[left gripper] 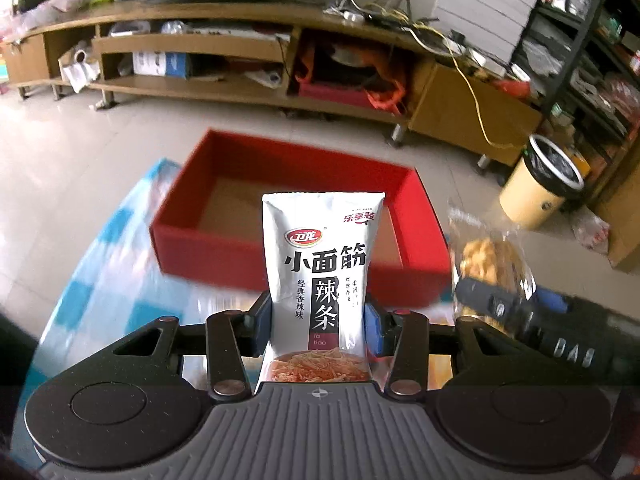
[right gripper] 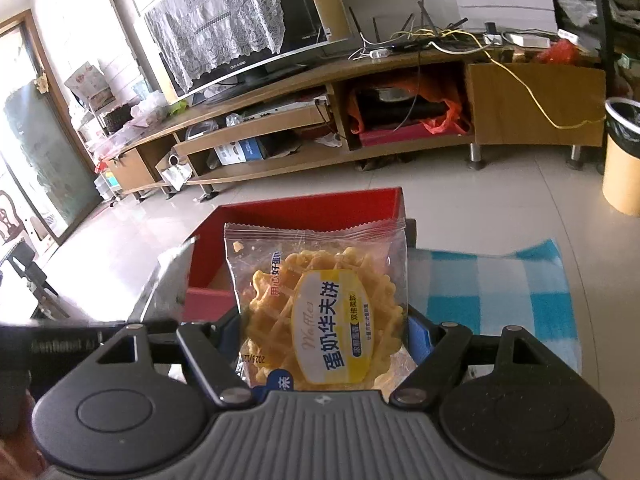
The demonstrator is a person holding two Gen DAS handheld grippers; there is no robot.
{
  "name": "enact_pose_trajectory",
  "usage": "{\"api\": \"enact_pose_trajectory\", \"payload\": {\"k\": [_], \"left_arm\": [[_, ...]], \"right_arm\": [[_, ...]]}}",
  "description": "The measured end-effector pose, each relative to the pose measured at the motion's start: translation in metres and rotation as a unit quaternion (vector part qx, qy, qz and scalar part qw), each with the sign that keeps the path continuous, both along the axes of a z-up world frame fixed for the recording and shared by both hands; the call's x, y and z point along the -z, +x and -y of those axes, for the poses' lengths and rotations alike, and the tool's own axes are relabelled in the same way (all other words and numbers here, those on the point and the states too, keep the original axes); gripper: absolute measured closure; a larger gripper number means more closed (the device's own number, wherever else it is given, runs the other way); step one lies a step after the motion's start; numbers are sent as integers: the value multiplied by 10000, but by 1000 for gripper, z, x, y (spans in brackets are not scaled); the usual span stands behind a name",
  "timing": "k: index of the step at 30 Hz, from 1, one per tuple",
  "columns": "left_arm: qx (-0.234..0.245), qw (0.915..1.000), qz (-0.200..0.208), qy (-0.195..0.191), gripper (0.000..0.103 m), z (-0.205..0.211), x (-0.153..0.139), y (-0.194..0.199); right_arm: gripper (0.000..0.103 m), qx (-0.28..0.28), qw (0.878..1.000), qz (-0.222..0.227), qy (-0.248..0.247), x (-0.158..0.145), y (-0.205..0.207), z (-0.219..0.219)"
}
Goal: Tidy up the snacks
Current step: 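Lift the white bag with the left tool while the right tool lifts the waffle pack toward the red box, then lower both packs into the red box and open both tools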
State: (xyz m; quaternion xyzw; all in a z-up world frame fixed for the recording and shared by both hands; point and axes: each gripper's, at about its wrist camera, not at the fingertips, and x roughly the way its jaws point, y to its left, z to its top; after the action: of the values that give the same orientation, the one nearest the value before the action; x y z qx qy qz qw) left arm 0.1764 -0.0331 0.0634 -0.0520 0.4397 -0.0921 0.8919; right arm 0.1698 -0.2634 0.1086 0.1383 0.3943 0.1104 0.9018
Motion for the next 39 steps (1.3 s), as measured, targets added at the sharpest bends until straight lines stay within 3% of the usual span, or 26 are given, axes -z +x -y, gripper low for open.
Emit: {"api": "enact_pose_trajectory", "payload": {"k": [7,16,33,39], "left_arm": [[-128,9989,351,269,49,7,-3,52],[-193,9984,318,425,49,6,20,98],[-382,9961,-100,792,49,-5,73,130],[-462,9939,-263,965,37,-9,84,130]], "right_arm": [[26,-79,9999,107,-105,4,48,-12],[26,-133,9996,15,-239,26,97,-18],[26,-462,9973,-283,-496,72,133,-43],[25,-639,9936,-256,-894,79,133,-57]]}}
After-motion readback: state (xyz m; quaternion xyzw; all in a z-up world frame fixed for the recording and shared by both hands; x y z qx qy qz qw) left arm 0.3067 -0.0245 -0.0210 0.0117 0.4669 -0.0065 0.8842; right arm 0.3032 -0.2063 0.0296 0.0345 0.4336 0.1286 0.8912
